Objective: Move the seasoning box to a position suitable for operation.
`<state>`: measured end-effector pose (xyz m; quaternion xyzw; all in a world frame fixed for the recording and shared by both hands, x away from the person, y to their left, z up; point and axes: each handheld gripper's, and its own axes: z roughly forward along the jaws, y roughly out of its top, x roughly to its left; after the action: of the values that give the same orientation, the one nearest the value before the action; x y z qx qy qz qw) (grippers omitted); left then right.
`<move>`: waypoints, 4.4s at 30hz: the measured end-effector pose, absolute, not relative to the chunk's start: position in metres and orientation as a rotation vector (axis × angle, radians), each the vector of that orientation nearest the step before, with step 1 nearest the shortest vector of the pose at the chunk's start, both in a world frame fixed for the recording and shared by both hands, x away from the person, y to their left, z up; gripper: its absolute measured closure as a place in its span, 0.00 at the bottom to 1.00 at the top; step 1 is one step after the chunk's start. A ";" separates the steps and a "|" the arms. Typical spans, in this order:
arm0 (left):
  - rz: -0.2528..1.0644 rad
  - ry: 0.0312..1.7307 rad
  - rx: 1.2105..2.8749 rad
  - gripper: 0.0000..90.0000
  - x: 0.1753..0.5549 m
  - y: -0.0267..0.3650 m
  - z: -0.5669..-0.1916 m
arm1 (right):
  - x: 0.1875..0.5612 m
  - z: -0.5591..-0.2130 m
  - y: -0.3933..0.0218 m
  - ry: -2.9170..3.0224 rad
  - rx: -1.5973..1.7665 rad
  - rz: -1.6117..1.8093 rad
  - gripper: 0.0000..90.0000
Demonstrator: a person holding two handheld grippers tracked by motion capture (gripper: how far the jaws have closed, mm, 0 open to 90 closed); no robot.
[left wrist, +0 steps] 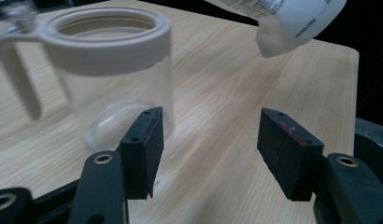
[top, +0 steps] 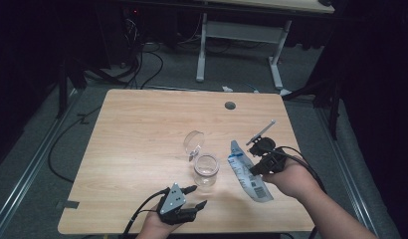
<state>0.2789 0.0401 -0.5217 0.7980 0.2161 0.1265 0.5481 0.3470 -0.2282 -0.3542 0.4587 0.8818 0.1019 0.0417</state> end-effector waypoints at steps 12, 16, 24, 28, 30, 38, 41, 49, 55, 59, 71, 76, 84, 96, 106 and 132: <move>0.277 0.469 1.886 0.48 0.280 0.014 -0.522 | 0.342 -0.348 -0.212 2.706 1.373 0.317 1.00; 0.277 0.453 1.885 0.47 0.279 0.009 -0.522 | 0.340 -0.345 -0.207 2.715 1.365 0.319 1.00; 0.275 0.429 1.881 0.44 0.278 0.000 -0.522 | 0.338 -0.343 -0.199 2.731 1.351 0.325 1.00; 0.267 0.422 1.877 0.43 0.278 -0.006 -0.523 | 0.336 -0.343 -0.194 2.724 1.383 0.327 1.00; 0.266 0.414 1.876 0.42 0.277 -0.009 -0.523 | 0.337 -0.343 -0.193 2.738 1.347 0.336 1.00; 0.276 0.378 1.880 0.39 0.275 -0.028 -0.524 | 0.336 -0.341 -0.185 2.749 1.340 0.358 1.00; 0.287 0.371 1.879 0.37 0.276 -0.035 -0.525 | 0.336 -0.341 -0.184 2.756 1.328 0.373 1.00; 0.306 0.365 1.876 0.35 0.279 -0.046 -0.524 | 0.336 -0.340 -0.181 2.760 1.330 0.377 0.99; 0.321 0.369 1.871 0.44 0.280 -0.048 -0.523 | 0.337 -0.342 -0.180 2.765 1.328 0.385 0.99; 0.340 0.382 1.874 0.50 0.277 -0.048 -0.521 | 0.337 -0.342 -0.180 2.762 1.328 0.379 0.99; 0.372 0.430 1.870 0.66 0.267 -0.047 -0.514 | 0.339 -0.341 -0.177 2.753 1.300 0.359 0.99; 0.380 0.434 1.878 0.67 0.264 -0.049 -0.512 | 0.340 -0.343 -0.174 2.751 1.284 0.347 1.00; 0.367 0.475 1.861 0.67 0.266 -0.048 -0.507 | 0.343 -0.339 -0.171 2.749 1.235 0.368 1.00; 0.402 0.470 1.831 0.66 0.263 -0.042 -0.502 | 0.347 -0.335 -0.166 2.728 1.200 0.365 1.00; 0.403 0.467 1.844 0.65 0.262 -0.041 -0.503 | 0.353 -0.341 -0.163 2.735 1.175 0.344 1.00; 0.379 0.471 1.848 0.65 0.269 -0.051 -0.492 | 0.358 -0.334 -0.158 2.745 1.180 0.387 1.00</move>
<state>0.2685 -0.0509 -0.4922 0.7852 0.2003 0.1612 0.5634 0.3575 -0.1575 -0.3338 0.3908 0.9093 0.1281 0.0643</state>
